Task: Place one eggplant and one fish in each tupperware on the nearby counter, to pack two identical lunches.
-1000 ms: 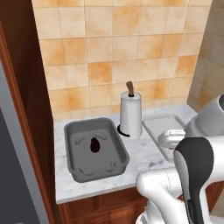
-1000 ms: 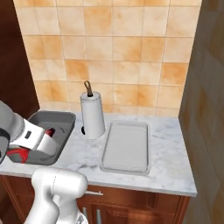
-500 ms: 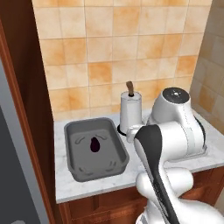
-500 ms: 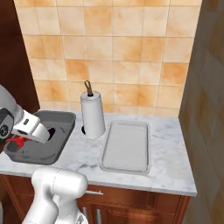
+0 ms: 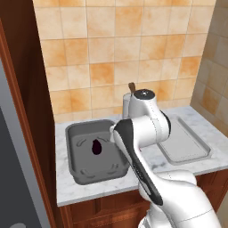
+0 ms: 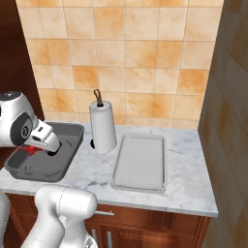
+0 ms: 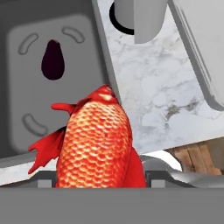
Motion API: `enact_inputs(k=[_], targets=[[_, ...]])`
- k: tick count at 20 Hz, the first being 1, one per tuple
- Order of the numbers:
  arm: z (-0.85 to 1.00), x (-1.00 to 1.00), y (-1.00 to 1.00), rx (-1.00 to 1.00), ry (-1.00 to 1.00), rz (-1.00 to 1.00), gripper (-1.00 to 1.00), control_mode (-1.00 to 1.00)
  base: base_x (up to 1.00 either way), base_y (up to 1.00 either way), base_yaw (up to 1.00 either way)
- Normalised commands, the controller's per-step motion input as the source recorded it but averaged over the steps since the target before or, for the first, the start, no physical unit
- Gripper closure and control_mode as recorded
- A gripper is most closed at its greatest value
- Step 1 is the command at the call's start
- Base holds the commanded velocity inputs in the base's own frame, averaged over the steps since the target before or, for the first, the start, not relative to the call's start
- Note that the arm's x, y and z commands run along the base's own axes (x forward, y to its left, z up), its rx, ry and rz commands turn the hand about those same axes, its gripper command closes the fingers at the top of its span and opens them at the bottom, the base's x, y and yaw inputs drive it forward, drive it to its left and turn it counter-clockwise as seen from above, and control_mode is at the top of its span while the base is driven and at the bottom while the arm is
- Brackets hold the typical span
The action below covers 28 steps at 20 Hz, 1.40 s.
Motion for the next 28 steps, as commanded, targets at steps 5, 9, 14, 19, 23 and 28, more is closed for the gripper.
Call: enact_inputs(k=[5, 9, 14, 19, 23, 28], targets=[[-0.46, 0.64, 0.35, 0.0, 0.03, 0.0, 1.0, -1.0, 0.0, 0.0, 0.0], [-0.44, 0.56, 0.3, 0.0, 0.0, -0.01, 1.0, -1.0, 0.0, 0.0, 0.0], [-0.48, 0.51, 0.25, 0.0, 0.0, -0.03, 1.0, -1.0, 0.0, 0.0, 0.0], [-0.41, 0.56, 0.14, 0.0, 0.0, -0.03, 1.0, -1.0, 0.0, 0.0, 0.0], [-0.37, 0.56, 0.06, 0.0, 0.0, -0.02, 1.0, -1.0, 0.0, 0.0, 0.0], [-0.37, 0.5, 0.15, 0.0, 0.0, -0.02, 1.0, -1.0, 0.0, 0.0, 0.0]])
